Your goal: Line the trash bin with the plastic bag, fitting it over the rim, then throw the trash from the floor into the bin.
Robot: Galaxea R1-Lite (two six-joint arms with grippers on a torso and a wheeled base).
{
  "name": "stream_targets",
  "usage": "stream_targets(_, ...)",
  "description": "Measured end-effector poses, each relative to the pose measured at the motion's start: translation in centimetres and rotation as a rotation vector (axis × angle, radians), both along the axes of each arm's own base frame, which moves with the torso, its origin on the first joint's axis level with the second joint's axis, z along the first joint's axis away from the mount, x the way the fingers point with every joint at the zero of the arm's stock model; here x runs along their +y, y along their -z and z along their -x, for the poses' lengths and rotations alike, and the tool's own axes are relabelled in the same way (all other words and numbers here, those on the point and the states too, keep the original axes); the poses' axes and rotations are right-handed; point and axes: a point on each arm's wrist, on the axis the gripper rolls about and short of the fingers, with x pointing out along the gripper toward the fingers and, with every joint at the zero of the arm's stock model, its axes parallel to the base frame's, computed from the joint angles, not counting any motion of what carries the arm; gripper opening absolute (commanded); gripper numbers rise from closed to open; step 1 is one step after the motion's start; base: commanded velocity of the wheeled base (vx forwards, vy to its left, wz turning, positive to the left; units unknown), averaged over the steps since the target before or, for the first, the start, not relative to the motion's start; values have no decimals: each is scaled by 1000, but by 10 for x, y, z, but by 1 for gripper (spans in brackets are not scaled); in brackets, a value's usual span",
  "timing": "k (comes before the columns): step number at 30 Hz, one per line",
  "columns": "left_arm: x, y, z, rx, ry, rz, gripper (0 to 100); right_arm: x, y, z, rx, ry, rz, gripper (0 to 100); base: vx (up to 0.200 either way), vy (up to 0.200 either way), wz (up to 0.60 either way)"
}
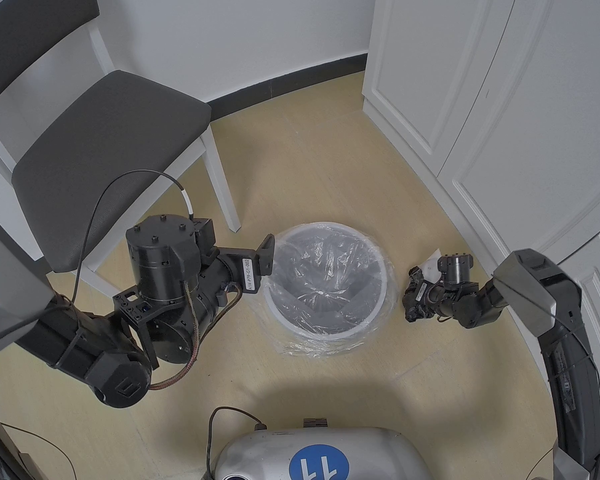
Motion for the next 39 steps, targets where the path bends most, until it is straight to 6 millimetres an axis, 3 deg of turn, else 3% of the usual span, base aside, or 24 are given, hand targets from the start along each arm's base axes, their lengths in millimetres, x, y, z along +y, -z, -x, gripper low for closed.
stream_targets(5, 2, -3, 3, -5, 0, 3, 100, -20, -40, 12, -19, -47, -24, 0, 0, 0, 0)
stream_targets(11, 8, -3, 9, 1, -4, -14, 100, -38, -118, 40, -90, -102, -61, 0, 0, 0, 0)
stream_targets(16, 14, -1, 13, 12, -10, -25, 100, -36, -184, 76, -136, -145, -73, 0, 0, 0, 0)
stream_targets(22, 20, -1, 17, 6, -17, -20, 100, 9, -232, 133, -177, -296, -58, 0, 0, 0, 0)
stream_targets(30, 24, 1, 20, 0, -20, -14, 100, 81, -260, 201, -172, -497, -187, 0, 0, 0, 0)
stream_targets(34, 25, 3, 22, -4, -21, -10, 100, 102, -270, 214, -132, -517, -318, 0, 0, 0, 0)
stream_targets(39, 26, 5, 24, -1, -19, -11, 100, 118, -277, 208, -51, -520, -487, 0, 0, 0, 0)
